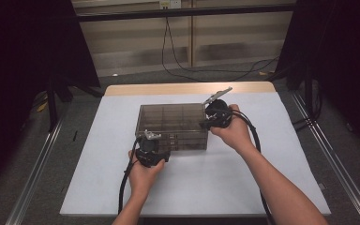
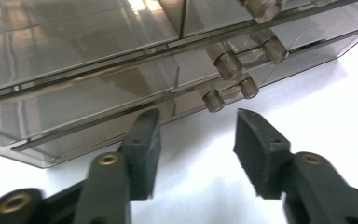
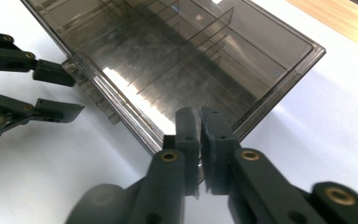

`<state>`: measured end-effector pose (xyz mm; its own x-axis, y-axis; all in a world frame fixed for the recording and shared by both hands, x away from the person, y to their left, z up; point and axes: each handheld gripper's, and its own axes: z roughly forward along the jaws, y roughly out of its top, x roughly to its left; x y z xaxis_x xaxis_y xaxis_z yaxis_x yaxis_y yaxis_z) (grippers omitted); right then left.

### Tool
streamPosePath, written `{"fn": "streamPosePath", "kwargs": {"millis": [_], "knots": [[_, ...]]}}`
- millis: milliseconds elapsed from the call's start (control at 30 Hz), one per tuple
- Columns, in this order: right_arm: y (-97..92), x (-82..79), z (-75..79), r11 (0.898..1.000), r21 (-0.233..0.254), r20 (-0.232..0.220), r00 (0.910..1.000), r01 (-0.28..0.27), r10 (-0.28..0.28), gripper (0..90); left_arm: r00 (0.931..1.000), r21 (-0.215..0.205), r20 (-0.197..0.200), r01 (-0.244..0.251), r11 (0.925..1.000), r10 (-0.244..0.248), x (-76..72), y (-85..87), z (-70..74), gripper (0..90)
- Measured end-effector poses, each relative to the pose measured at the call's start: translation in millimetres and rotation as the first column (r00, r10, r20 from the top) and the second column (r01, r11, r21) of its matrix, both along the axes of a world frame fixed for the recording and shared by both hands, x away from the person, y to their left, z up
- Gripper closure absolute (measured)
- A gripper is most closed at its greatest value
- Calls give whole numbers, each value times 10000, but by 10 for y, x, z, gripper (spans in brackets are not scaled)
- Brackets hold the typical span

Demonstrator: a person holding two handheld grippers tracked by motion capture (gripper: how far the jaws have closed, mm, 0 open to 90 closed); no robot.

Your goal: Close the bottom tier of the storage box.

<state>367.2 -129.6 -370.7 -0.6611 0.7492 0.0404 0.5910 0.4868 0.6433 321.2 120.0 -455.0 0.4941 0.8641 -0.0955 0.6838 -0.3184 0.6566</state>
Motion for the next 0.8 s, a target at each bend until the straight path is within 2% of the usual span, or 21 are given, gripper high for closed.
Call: {"fn": "streamPosePath", "kwargs": {"millis": [300,500,600,800], "knots": [[-26,-29,-13,9995,221,29,9997,239,-240,700,9999,222,-58,116,9997,-115,-27,53,20,285],[-36,-58,-4,9993,218,87,9995,305,-306,590,9999,108,87,80,9999,-80,-52,83,46,210],[-53,-68,-6,9991,197,47,9993,371,-372,520,9999,199,84,137,9997,-139,-62,96,50,163],[-65,-95,-17,9989,222,-2,9991,420,-420,432,9999,232,95,138,9996,-140,-77,145,64,125]]}}
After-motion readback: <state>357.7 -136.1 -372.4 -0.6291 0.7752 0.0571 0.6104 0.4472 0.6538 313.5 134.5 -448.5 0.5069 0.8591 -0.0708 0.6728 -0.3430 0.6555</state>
